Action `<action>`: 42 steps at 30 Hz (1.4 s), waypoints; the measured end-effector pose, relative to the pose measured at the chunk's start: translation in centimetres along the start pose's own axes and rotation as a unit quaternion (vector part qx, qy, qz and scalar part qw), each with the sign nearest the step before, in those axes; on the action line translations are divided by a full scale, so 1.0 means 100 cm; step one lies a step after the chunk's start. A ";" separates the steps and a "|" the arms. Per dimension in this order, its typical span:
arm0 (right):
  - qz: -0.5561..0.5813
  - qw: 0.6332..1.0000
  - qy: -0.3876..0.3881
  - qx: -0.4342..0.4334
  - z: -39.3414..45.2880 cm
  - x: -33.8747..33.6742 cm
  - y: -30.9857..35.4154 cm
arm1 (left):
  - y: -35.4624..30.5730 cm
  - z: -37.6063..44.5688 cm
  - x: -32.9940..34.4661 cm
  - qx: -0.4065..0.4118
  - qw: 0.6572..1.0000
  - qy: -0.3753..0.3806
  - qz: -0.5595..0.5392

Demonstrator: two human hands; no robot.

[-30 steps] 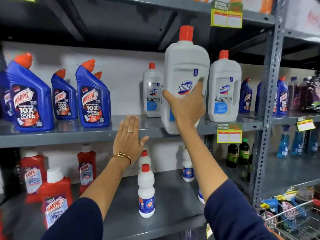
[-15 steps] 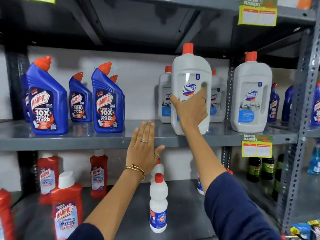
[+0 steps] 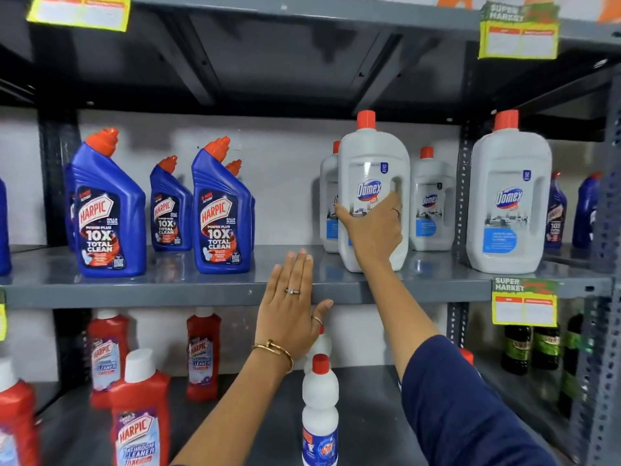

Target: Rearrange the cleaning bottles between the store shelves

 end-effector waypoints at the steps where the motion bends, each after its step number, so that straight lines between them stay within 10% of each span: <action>1: -0.002 1.000 0.017 0.001 -0.001 -0.001 -0.003 | 0.000 0.000 0.000 0.000 1.000 0.002 0.009; 15: 0.083 0.980 -0.025 -0.179 -0.144 -0.026 -0.108 | 0.000 0.001 0.006 0.009 0.999 0.005 -0.037; 20: -0.021 0.990 0.141 -0.008 -0.173 -0.001 -0.162 | 0.001 0.000 0.006 0.010 0.999 0.003 -0.045; 26: -0.154 0.917 0.333 0.155 -0.199 0.022 -0.204 | 0.000 0.000 0.007 0.013 0.999 -0.005 -0.041; 42: -0.203 0.907 0.339 0.148 -0.199 0.011 -0.214 | 0.000 -0.001 0.010 0.012 0.999 -0.007 -0.040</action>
Point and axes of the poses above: each hand's wrist, its own z-axis towards the middle knuckle, its own x-axis out of the palm, y = z × x, the point moved 3 cm from there along z, towards the middle knuckle, and after that the axes turned 12 degrees about x, right-handed, at the moved point
